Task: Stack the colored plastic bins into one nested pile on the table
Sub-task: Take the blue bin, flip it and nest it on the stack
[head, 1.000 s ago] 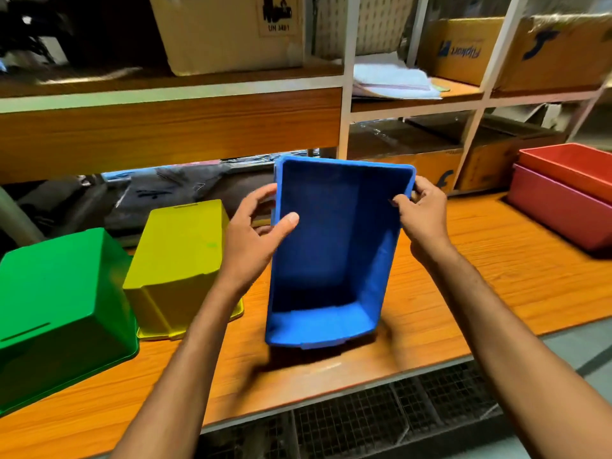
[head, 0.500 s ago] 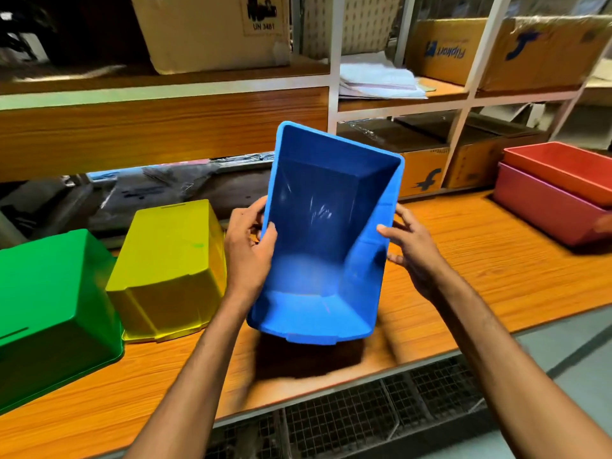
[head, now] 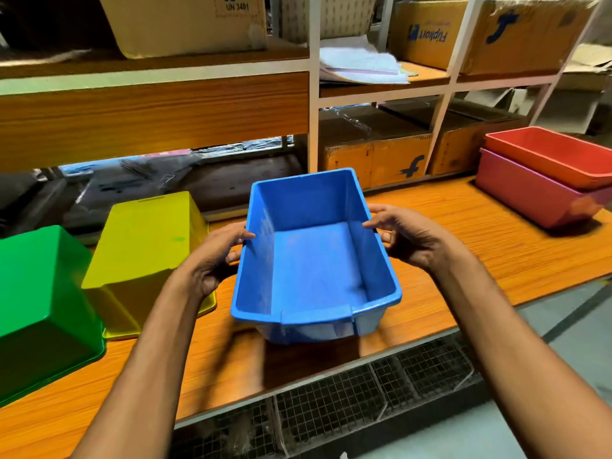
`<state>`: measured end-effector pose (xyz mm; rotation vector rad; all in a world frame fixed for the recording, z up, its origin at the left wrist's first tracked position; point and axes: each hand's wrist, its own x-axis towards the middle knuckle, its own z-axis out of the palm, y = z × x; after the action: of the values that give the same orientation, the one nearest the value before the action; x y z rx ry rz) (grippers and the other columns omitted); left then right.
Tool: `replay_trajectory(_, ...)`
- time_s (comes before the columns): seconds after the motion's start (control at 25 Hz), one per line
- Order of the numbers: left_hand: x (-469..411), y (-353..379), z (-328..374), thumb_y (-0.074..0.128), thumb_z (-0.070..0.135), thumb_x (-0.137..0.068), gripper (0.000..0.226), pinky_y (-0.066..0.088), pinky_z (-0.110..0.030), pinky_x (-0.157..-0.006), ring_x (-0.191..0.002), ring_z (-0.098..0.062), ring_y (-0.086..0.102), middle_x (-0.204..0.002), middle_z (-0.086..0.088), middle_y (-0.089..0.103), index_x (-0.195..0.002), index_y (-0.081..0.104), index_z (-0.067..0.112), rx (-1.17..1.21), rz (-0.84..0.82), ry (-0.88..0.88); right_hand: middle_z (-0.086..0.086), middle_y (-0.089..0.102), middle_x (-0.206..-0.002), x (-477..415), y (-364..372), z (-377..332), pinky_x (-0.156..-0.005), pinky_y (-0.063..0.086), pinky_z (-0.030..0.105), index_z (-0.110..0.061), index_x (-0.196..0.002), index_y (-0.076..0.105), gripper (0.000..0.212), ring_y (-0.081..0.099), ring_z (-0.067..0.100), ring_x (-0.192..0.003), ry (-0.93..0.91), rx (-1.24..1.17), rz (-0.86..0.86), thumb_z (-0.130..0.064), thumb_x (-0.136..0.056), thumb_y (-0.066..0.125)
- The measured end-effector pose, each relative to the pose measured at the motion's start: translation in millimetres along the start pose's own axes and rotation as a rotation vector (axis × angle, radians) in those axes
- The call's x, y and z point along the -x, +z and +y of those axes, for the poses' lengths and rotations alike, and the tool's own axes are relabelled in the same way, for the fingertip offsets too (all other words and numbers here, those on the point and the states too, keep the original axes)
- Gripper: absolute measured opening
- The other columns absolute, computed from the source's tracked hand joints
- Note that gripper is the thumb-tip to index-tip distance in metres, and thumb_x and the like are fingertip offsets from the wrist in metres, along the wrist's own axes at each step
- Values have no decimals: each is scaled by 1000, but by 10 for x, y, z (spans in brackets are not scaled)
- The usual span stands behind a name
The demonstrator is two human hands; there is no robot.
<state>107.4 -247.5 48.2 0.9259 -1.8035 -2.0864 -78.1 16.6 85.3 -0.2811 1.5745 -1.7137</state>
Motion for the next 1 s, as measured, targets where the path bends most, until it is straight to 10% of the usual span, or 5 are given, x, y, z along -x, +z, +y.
replay_trajectory(0.16,-10,-110,45,65,14,-86,40,45,-43,-109,-127,-21,62,-136,-4,67,-123,75,23,32,-95,-69,9,66,-138,20,-128,-51,-101,50,35,-12,-135,66,60,61,21,-125,97,-65,-68,5,-80,49)
replay_trajectory(0.4,-10,-22,51,65,9,-84,45,42,-50,-114,-131,-26,61,-139,-9,65,-128,71,20,23,-120,-54,9,65,-124,169,-152,-48,-88,50,30,-13,-120,67,57,60,21,-106,128,-46,-7,2,-68,51)
replay_trajectory(0.52,-22,80,107,66,11,-88,39,65,-34,-80,-100,-16,76,-121,-9,74,-127,70,13,108,-137,-77,13,67,-125,299,-218,-105,-83,56,32,-10,-116,60,51,66,26,-99,170,-128,43,2,-67,55)
replay_trajectory(0.68,-128,307,197,62,15,-90,16,51,-19,-39,-40,-9,59,-53,-3,63,-75,63,9,144,-236,-269,9,69,-113,481,-342,-168,-96,53,31,-10,-113,60,46,70,22,-94,222,-249,133,-2,-67,64)
replay_trajectory(1.0,-112,1236,22,63,24,-93,28,65,-41,-74,-86,-23,76,-111,-13,76,-114,75,10,-5,-461,-385,5,65,-120,1240,-1055,-122,-100,46,29,-16,-109,60,50,59,17,-110,127,-281,286,-5,-62,70)
